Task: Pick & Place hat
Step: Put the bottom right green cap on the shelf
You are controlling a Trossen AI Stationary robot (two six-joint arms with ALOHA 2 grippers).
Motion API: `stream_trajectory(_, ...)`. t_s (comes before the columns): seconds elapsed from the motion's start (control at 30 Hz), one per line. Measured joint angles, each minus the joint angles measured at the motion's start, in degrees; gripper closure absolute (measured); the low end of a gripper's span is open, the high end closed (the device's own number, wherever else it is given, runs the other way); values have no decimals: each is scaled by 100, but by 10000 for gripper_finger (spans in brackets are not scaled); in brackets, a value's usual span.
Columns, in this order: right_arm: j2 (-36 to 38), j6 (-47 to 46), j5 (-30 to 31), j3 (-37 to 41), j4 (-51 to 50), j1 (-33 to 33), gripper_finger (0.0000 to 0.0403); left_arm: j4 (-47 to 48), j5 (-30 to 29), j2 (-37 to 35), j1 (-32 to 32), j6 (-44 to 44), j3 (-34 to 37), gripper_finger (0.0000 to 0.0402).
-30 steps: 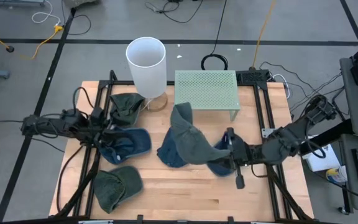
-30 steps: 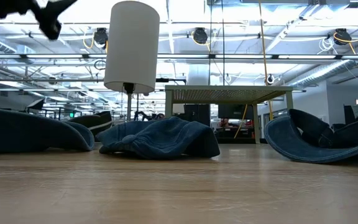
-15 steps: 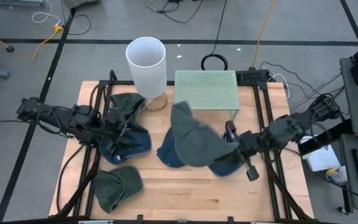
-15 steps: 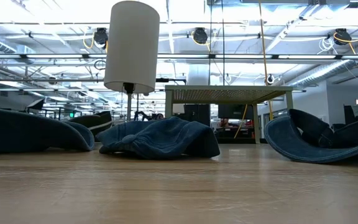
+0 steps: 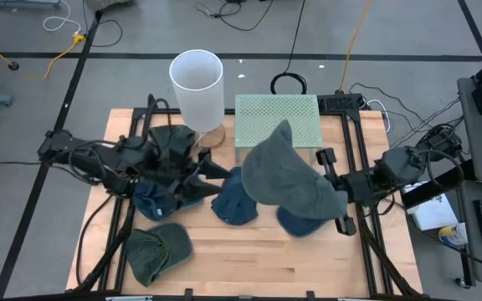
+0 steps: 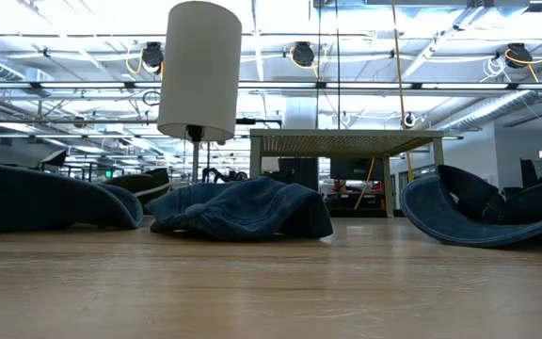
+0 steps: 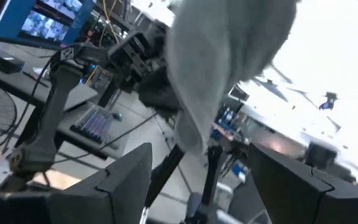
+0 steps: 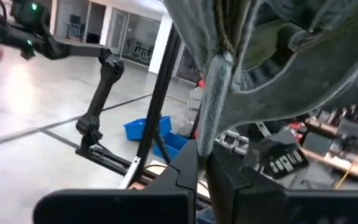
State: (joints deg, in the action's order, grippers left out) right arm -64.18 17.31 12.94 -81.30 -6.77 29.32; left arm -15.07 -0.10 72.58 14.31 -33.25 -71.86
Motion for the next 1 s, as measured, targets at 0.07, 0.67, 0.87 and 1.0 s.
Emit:
stream_trajectory(0.07,-6,195,257,0,62,1,395,-9,0,235,-69,-94,-243,131)
stream_trajectory(0.67,-11,745,825,0,315,-460,394,-1248,-177,1153,-487,-217,-802,131)
stream_trajectory(0.87,-13,843,825,0,563,-468,394,-1576,-293,1148,-486,-204,-799,184)
stream_trajectory(1.0,-10,877,828,0,564,-466,394,-1553,-295,1155,-486,-206,-798,247)
